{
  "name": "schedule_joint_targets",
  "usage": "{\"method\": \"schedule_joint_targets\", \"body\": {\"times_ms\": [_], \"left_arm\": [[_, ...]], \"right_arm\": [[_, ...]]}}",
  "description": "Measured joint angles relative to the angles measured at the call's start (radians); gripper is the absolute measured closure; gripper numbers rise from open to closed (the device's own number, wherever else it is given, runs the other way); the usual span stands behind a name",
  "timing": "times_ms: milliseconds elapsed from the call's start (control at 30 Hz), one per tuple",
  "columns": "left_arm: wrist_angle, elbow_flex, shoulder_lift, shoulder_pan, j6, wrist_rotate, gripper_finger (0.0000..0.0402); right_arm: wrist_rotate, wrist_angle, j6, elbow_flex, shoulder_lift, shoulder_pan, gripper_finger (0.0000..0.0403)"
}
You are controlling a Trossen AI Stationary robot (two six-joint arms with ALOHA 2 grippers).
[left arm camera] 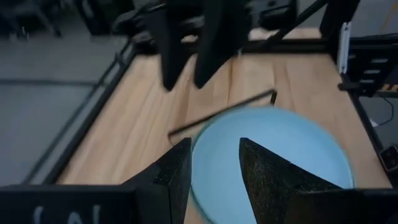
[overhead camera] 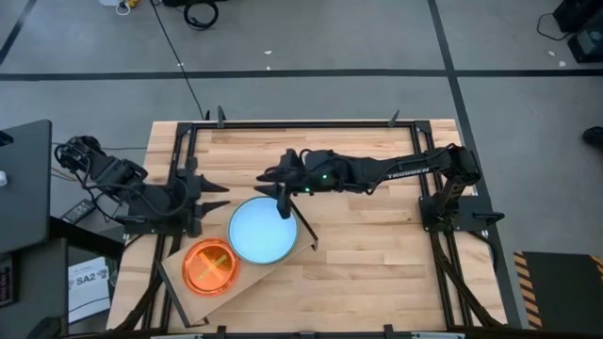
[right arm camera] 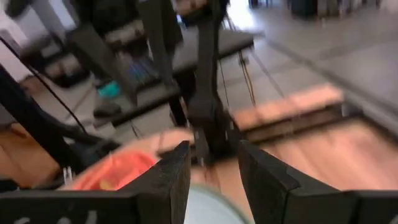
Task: Place and stack plates onto a shelf
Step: Return to Home Position
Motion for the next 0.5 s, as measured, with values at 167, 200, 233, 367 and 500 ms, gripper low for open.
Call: {"method": "schedule_joint_targets", "body": {"times_ms": [167, 200, 233, 367, 500], "left_arm": [[0.188, 0.000, 0.041, 0.000, 0.167, -0.004, 0.0260], [0.232, 0.000, 0.048, 0.000, 0.204, -0.005, 0.0260], [0.278, 0.000, 0.055, 0.001, 0.240, -0.005, 0.0260], [0.456, 0.000, 0.074, 0.021, 0.350, 0.032, 0.0260], [0.606, 0.000, 0.072, 0.048, 0.440, 0.050, 0.0263]], "right_arm": [[-0.010, 0.123, -0.067, 0.000, 0.000, 0.000, 0.0263], [-0.022, 0.134, -0.074, 0.000, 0.000, 0.000, 0.0263], [-0.043, 0.141, -0.082, 0.000, 0.000, 0.000, 0.0263], [-0.129, 0.154, -0.114, 0.000, -0.003, 0.000, 0.0266], [-0.204, 0.110, -0.115, -0.001, -0.035, 0.000, 0.0283]]}}
